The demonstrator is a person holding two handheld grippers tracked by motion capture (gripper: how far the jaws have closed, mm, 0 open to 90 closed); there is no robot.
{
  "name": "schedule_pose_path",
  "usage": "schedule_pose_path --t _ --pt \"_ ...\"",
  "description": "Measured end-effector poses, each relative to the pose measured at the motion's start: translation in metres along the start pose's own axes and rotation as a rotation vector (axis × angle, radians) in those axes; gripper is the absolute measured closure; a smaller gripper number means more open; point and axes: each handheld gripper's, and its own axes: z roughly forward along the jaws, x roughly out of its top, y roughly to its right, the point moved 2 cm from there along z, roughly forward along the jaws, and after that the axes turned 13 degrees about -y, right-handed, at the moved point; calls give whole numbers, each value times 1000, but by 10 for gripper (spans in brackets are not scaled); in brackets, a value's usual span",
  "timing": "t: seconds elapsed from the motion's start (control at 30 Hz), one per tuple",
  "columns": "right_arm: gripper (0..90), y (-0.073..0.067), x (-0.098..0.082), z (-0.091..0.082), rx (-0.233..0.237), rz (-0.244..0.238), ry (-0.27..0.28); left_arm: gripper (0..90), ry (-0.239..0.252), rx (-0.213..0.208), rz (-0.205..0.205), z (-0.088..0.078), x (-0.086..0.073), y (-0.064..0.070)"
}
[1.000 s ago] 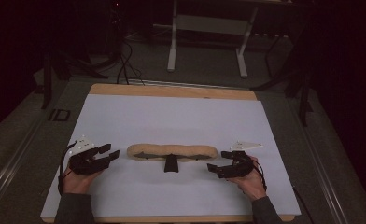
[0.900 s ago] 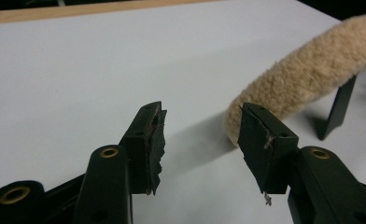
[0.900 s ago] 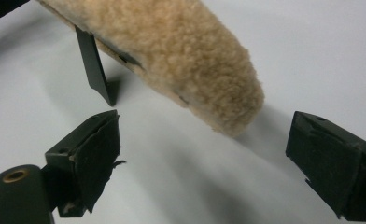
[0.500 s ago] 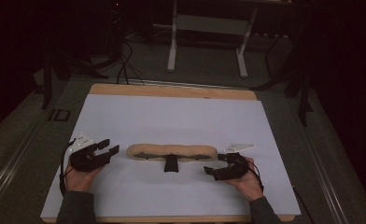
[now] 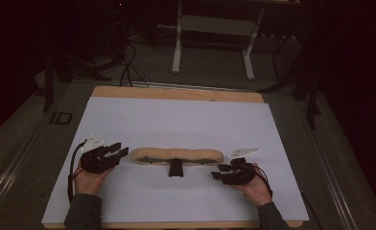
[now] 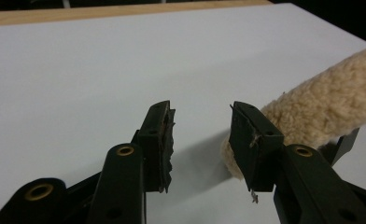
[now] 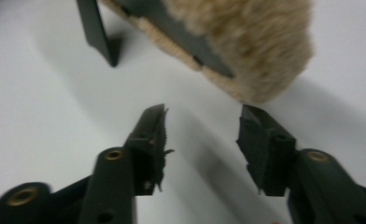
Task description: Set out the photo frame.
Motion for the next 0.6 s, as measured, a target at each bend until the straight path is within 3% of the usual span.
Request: schedule_pose_path --t 0.1,0.3,0.47,0.6 --pt "579 -3 1 3 15 -12 -16 593 -13 18 14 2 -1 2" --pt "604 -8 5 4 13 -17 2 656 -26 -8 28 3 -1 4" --pt "608 -8 8 6 15 -5 10 662 -43 -5 41 7 -1 7" --pt "650 -12 8 8 -15 -29 3 691 -43 -6 47 7 -2 9"
